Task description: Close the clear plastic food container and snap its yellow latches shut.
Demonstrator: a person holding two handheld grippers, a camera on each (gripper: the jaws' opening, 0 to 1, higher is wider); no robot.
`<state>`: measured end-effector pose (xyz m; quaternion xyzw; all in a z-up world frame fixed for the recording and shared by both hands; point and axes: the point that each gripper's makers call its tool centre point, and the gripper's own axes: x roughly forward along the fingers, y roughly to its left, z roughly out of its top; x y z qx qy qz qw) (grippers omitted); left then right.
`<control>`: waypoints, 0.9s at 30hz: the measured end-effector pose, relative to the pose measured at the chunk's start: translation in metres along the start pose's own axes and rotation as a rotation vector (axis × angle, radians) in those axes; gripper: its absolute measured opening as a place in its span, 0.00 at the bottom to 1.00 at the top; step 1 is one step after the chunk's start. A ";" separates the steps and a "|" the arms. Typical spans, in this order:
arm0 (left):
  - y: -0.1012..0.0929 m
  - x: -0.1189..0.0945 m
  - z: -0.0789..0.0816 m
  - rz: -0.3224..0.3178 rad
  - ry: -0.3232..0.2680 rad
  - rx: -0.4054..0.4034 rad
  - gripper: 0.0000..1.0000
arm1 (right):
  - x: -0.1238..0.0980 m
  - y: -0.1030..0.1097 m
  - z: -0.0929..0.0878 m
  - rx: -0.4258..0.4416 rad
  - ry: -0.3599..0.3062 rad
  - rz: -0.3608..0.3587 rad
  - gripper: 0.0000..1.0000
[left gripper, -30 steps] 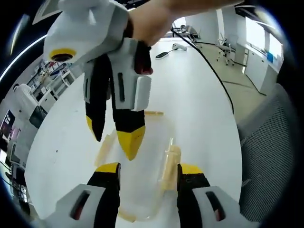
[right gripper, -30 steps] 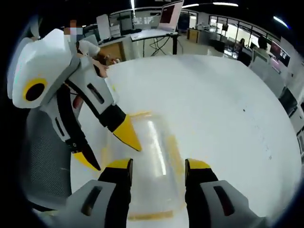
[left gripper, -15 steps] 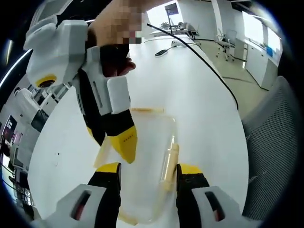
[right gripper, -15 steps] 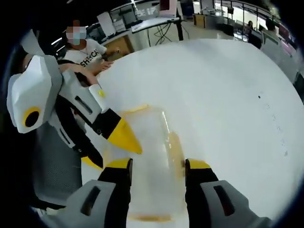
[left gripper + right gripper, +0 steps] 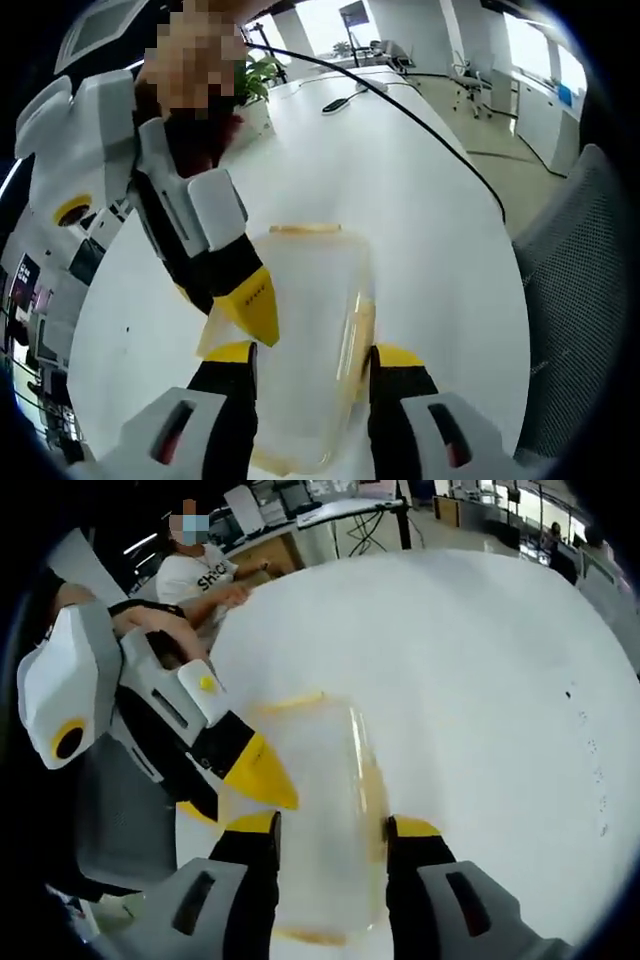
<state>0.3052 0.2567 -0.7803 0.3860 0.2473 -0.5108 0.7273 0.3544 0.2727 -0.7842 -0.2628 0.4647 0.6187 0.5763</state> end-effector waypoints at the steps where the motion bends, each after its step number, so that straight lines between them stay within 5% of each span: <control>1: 0.000 0.000 0.000 -0.002 0.003 0.000 0.39 | 0.000 0.000 0.000 -0.010 0.008 0.000 0.38; 17: 0.000 0.002 0.001 -0.017 0.059 0.012 0.37 | 0.001 0.001 -0.001 -0.012 0.061 0.004 0.36; 18: 0.004 0.002 0.004 -0.004 0.055 0.036 0.37 | 0.007 0.005 0.005 -0.115 0.039 0.055 0.34; 19: -0.002 0.001 0.003 -0.020 0.061 0.013 0.37 | 0.004 0.003 0.000 -0.051 0.064 0.017 0.34; 27: -0.003 -0.001 0.001 -0.030 0.106 0.002 0.33 | 0.004 0.005 -0.004 -0.071 0.182 0.025 0.35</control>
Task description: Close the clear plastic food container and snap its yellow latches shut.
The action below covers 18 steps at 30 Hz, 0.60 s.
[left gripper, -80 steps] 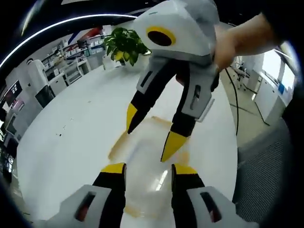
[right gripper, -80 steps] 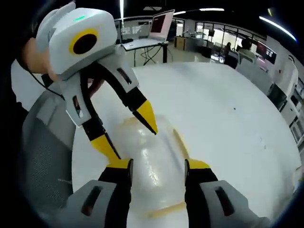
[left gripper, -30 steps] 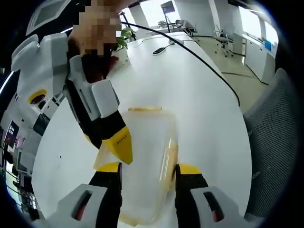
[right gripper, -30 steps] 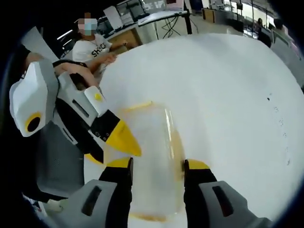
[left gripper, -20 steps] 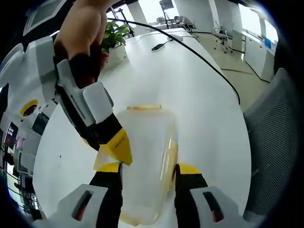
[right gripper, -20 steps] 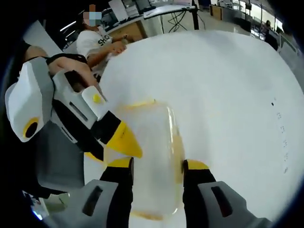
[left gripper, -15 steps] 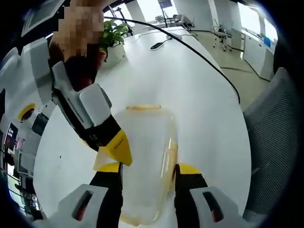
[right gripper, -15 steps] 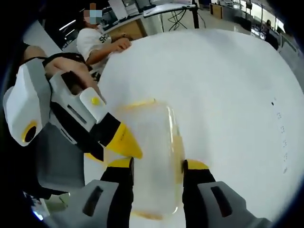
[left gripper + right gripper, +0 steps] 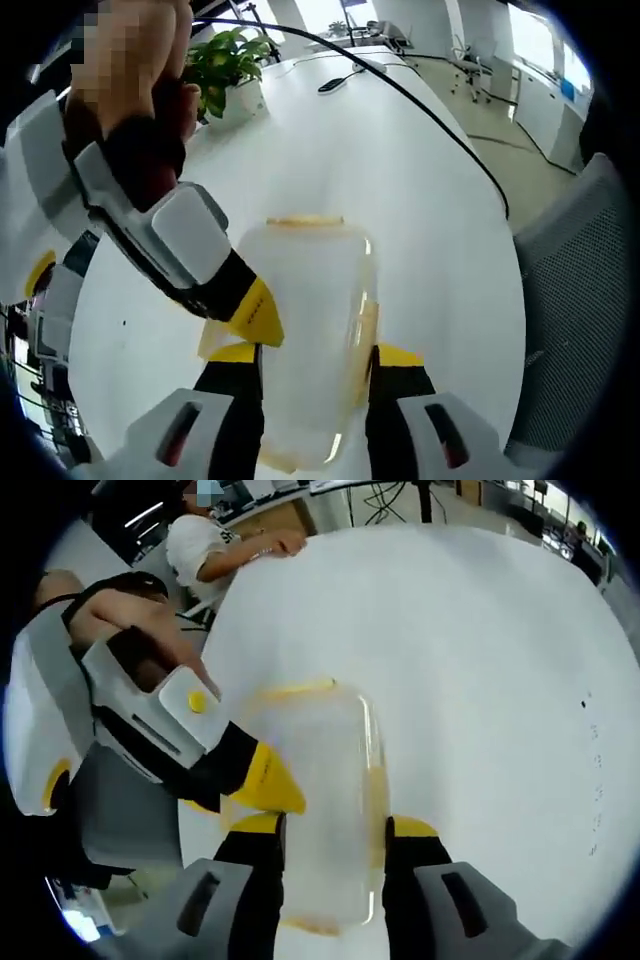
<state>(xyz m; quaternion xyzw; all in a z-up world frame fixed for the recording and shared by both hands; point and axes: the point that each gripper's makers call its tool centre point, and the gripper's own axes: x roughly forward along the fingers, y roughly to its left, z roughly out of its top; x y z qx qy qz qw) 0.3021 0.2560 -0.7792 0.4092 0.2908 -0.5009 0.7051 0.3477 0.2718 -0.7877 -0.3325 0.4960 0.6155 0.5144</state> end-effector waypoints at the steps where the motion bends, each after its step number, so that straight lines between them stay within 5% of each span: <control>1: 0.000 0.000 0.000 -0.001 0.017 0.012 0.33 | -0.001 0.000 0.000 -0.015 0.017 -0.001 0.36; 5: 0.001 0.000 -0.001 -0.030 0.020 -0.003 0.34 | -0.001 0.000 -0.001 -0.030 0.055 -0.011 0.36; 8: -0.005 -0.007 0.003 -0.157 -0.080 -0.038 0.35 | -0.001 0.004 -0.002 -0.049 0.067 -0.011 0.36; 10: -0.010 -0.012 0.004 -0.211 -0.095 -0.072 0.35 | 0.001 0.010 -0.001 -0.073 0.081 0.001 0.36; 11: -0.005 -0.011 0.001 -0.200 -0.083 -0.063 0.35 | -0.001 0.008 0.002 -0.124 0.100 -0.018 0.35; 14: -0.007 -0.009 0.002 -0.191 -0.078 -0.056 0.36 | -0.001 0.008 0.002 -0.088 0.105 -0.024 0.35; 18: -0.008 -0.006 -0.004 -0.100 -0.017 0.087 0.39 | -0.002 0.008 0.000 -0.063 0.082 -0.032 0.35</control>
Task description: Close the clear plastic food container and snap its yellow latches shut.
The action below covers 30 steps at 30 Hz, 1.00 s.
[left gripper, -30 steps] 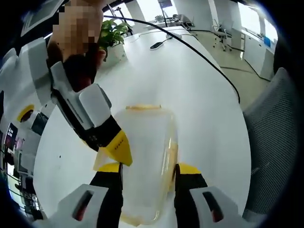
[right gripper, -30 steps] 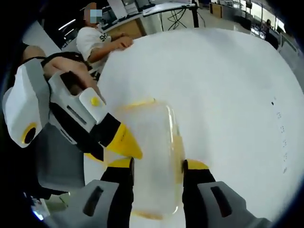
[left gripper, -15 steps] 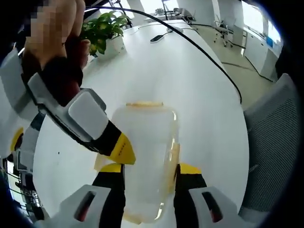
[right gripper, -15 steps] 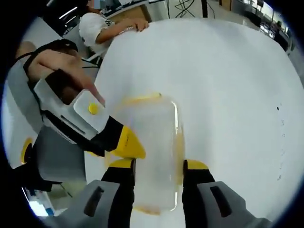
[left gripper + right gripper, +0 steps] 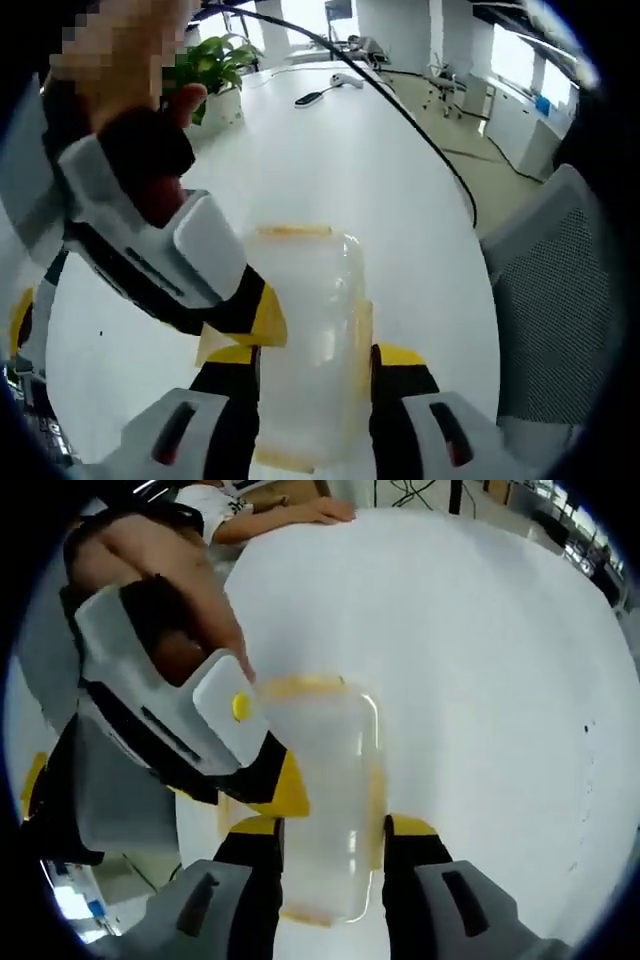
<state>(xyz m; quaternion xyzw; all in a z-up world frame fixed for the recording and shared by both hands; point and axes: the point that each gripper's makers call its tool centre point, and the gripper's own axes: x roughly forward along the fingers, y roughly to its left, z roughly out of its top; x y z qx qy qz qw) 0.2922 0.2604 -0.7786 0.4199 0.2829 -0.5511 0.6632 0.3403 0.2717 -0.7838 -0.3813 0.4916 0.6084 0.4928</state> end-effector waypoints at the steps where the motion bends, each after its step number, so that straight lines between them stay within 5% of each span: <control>1: -0.001 0.001 -0.002 0.038 0.035 0.011 0.39 | 0.001 0.000 0.000 0.002 -0.001 -0.003 0.35; 3: 0.000 0.003 -0.003 0.082 0.069 -0.026 0.39 | 0.001 0.000 0.001 0.017 0.006 -0.016 0.35; 9: 0.001 0.006 -0.002 0.125 0.040 -0.046 0.36 | 0.001 0.001 0.001 0.012 0.020 -0.028 0.35; 15: 0.000 0.004 -0.002 0.113 -0.011 -0.047 0.36 | 0.002 0.001 0.003 0.030 0.035 -0.042 0.36; 22: 0.002 0.003 -0.002 0.102 0.025 -0.043 0.37 | 0.001 0.001 0.004 0.006 0.053 -0.043 0.37; 30: 0.003 0.002 -0.002 0.090 0.055 -0.034 0.38 | 0.000 0.001 0.006 -0.018 -0.010 -0.047 0.37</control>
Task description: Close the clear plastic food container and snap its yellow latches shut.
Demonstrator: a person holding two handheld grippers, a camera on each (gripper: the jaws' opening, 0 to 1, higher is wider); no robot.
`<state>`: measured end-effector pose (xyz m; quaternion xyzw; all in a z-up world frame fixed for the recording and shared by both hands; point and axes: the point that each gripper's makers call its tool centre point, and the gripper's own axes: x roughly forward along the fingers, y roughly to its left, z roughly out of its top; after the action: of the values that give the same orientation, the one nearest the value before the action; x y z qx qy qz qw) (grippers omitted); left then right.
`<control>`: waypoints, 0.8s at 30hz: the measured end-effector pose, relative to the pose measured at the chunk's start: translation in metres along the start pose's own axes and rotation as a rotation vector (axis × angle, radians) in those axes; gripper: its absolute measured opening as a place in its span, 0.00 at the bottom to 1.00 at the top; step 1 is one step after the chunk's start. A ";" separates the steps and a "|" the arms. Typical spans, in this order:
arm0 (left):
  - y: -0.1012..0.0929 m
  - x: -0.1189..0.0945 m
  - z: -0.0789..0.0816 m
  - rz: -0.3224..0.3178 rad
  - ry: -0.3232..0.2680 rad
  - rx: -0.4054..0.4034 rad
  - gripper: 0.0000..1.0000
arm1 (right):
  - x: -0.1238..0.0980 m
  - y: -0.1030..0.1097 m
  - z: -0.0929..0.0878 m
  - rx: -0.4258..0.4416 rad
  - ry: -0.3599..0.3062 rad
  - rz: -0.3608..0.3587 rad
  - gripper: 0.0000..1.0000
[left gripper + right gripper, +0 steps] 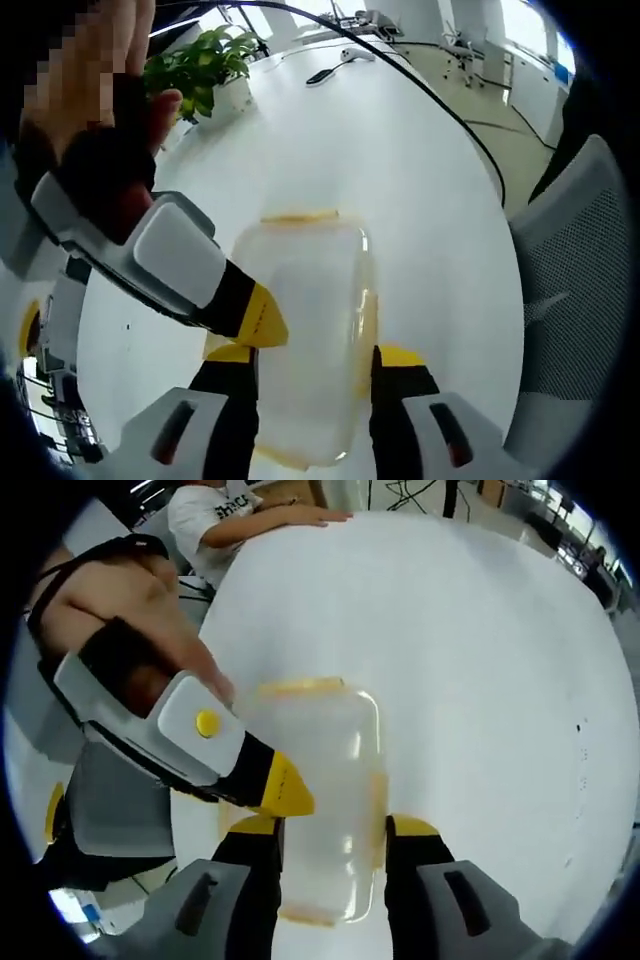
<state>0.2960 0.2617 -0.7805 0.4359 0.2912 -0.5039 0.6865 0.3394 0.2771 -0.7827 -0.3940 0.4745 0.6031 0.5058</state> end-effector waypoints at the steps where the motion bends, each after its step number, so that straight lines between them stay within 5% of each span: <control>1: 0.000 -0.001 0.000 -0.013 -0.007 -0.021 0.38 | -0.001 0.001 0.001 -0.027 -0.013 -0.008 0.37; 5: -0.001 -0.004 0.005 -0.077 -0.025 -0.187 0.39 | 0.000 0.004 0.002 -0.052 -0.019 -0.004 0.37; 10: -0.003 -0.002 0.004 -0.076 -0.011 -0.092 0.40 | -0.002 0.005 0.001 -0.065 -0.056 -0.037 0.37; 14: -0.013 -0.006 0.005 -0.153 -0.007 -0.053 0.53 | -0.005 0.006 0.001 -0.072 -0.089 -0.068 0.37; 20: -0.013 -0.012 0.008 -0.232 -0.041 -0.122 0.53 | -0.007 0.009 0.001 -0.047 -0.136 -0.099 0.37; 24: -0.008 -0.017 0.002 -0.233 -0.040 -0.072 0.53 | -0.009 0.008 0.001 -0.028 -0.157 -0.159 0.38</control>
<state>0.2829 0.2664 -0.7679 0.3641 0.3438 -0.5781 0.6443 0.3334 0.2759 -0.7723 -0.3892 0.3923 0.5967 0.5819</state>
